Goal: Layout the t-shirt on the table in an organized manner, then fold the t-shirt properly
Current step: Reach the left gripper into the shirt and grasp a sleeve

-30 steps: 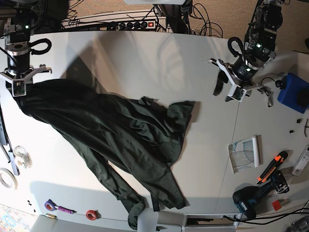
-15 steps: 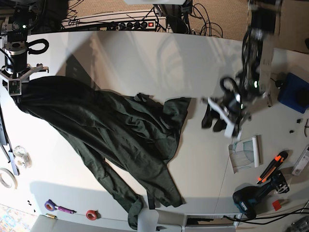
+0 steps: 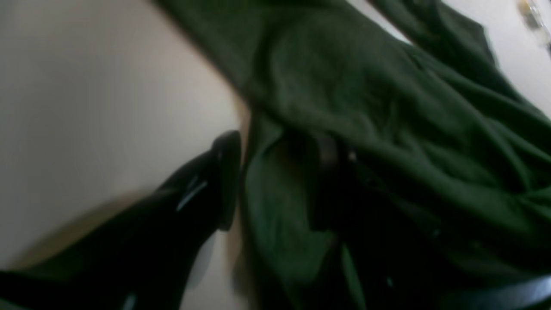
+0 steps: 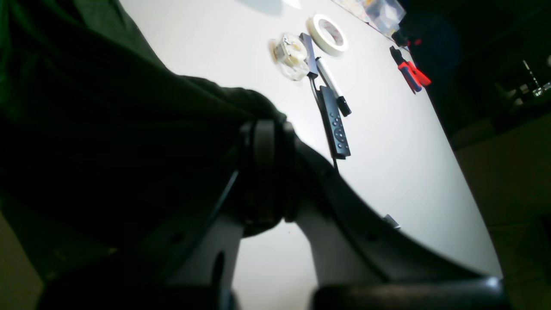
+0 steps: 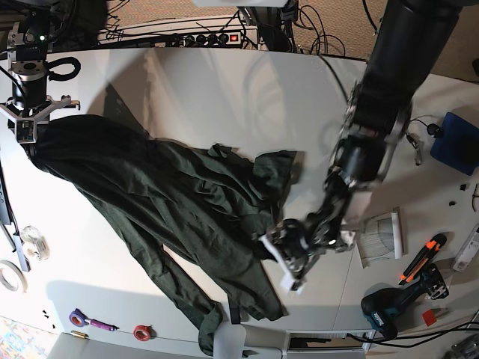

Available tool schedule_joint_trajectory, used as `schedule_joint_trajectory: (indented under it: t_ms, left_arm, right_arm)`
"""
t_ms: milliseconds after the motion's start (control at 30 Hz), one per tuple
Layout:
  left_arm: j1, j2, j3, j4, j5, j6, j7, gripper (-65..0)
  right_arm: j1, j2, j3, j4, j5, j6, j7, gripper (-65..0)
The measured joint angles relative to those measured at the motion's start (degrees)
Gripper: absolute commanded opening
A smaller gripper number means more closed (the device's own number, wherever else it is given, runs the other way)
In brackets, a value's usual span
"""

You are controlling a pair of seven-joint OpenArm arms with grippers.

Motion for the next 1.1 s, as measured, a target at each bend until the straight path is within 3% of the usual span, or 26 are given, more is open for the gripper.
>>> schedule_joint_trajectory:
  t_ms: [200, 600, 700, 1000, 1067, 1100]
  left_arm:
    - [-1.8, 3.9, 0.6, -6.6, 3.1, 5.0, -5.2, -39.0]
    - [-1.5, 9.4, 0.6, -6.6, 4.1, 3.0, -5.5, -39.0]
    - [-1.2, 9.4, 0.6, -6.6, 7.1, 3.3, -5.4, -39.0]
    - [-0.4, 9.1, 0.6, -6.6, 7.1, 3.5, -5.0, -40.6]
    - [0.4, 9.2, 0.6, -6.5, 7.1, 3.4, -5.8, -45.1]
    - [0.6, 9.2, 0.6, -6.4, 7.1, 3.4, -5.9, -52.6]
  right_arm:
    - [0.0, 0.0, 0.0, 0.0, 0.0, 0.0, 0.0, -65.0]
    - [0.0, 0.0, 0.0, 0.0, 0.0, 0.1, 0.0, -65.0]
    - [0.0, 0.0, 0.0, 0.0, 0.0, 0.0, 0.0, -65.0]
    - [0.0, 0.0, 0.0, 0.0, 0.0, 0.0, 0.5, -65.0]
    - [0.0, 0.0, 0.0, 0.0, 0.0, 0.0, 0.5, -65.0]
    - [0.0, 0.0, 0.0, 0.0, 0.0, 0.0, 0.5, -65.0]
